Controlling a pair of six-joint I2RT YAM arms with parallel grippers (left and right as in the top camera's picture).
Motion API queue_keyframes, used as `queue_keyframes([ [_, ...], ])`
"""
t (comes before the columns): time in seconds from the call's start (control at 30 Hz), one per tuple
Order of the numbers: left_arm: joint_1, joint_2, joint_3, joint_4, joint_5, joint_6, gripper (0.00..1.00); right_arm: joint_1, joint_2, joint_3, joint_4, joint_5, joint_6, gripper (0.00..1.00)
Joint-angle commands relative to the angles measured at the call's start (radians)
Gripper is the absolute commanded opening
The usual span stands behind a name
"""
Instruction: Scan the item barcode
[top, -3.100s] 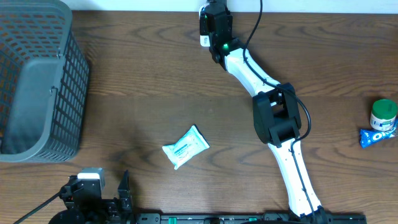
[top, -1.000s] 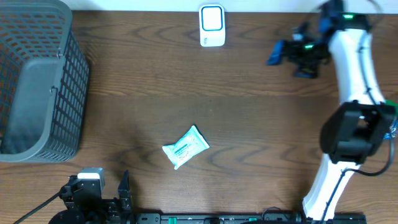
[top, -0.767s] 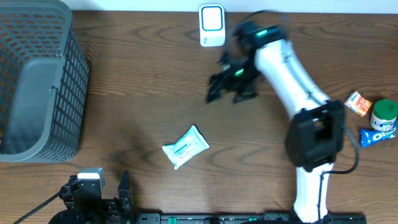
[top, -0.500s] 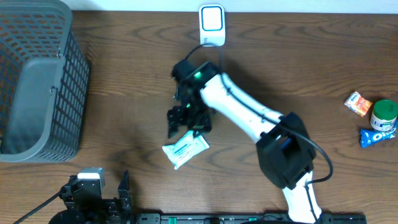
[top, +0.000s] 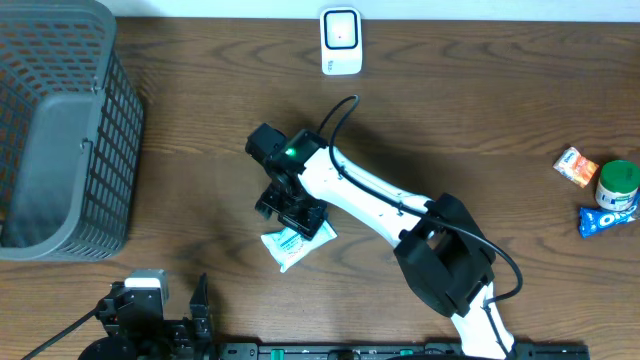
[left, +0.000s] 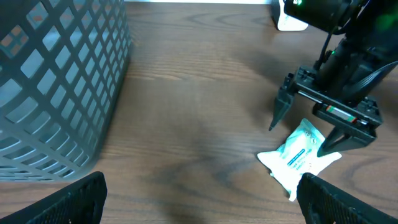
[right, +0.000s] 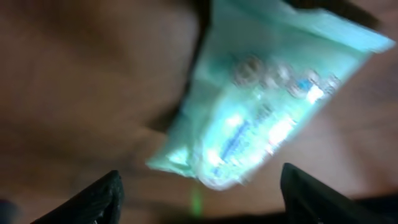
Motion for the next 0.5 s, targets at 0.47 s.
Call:
queue_keyframes([
  [0.47, -0.004, -0.005, 0.004, -0.002, -0.013, 0.006, 0.98, 0.004, 0.148, -0.059, 0.068, 0.052, 0.124, 0.33],
])
